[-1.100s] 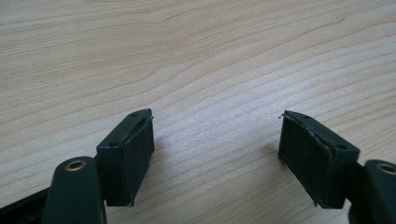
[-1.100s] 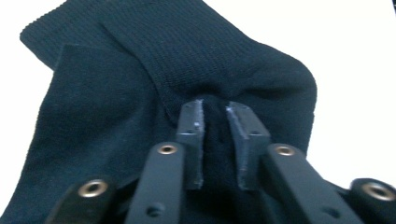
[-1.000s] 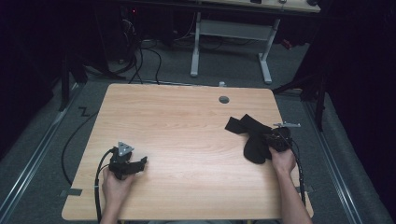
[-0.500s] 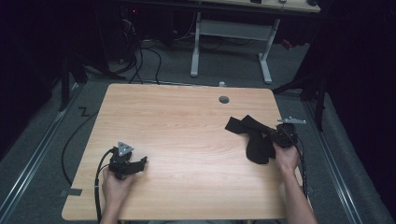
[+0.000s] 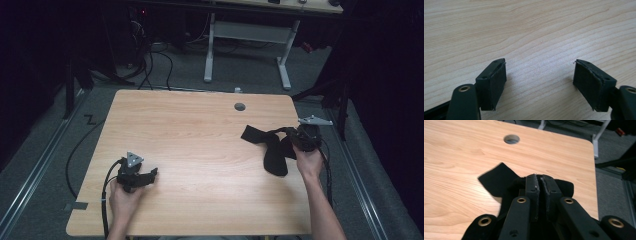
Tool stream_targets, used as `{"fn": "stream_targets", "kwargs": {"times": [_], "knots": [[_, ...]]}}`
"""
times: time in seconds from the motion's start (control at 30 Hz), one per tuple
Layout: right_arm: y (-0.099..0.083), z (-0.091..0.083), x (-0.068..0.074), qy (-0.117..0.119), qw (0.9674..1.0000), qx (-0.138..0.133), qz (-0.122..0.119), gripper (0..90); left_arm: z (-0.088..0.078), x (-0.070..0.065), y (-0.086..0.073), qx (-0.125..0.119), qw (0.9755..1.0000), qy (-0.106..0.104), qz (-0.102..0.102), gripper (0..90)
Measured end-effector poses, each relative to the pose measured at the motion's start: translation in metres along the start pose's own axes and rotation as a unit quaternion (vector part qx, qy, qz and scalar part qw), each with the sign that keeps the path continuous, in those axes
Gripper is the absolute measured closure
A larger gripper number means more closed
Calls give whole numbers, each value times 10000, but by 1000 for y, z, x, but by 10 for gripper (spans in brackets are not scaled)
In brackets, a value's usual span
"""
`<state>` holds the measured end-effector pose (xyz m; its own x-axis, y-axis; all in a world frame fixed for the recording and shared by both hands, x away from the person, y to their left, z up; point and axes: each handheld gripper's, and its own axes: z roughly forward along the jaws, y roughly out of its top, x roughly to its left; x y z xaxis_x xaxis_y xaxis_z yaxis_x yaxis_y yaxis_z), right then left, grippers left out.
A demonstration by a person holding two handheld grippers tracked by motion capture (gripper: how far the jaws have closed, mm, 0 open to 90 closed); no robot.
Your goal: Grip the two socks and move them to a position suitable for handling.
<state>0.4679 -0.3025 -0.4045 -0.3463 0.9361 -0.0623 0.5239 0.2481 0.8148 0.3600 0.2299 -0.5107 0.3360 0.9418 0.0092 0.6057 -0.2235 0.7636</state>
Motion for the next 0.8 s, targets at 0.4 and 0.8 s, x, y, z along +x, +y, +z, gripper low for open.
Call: {"fn": "stream_targets", "kwargs": {"times": [0.4, 0.8], "knots": [[18, -23, 26, 484, 9982, -346, -94, 843, 0, 0, 0, 0, 10000, 2, 4, 270], [32, -26, 68, 1009, 9926, -468, -495, 843, 0, 0, 0, 1, 10000, 0, 3, 270]]}}
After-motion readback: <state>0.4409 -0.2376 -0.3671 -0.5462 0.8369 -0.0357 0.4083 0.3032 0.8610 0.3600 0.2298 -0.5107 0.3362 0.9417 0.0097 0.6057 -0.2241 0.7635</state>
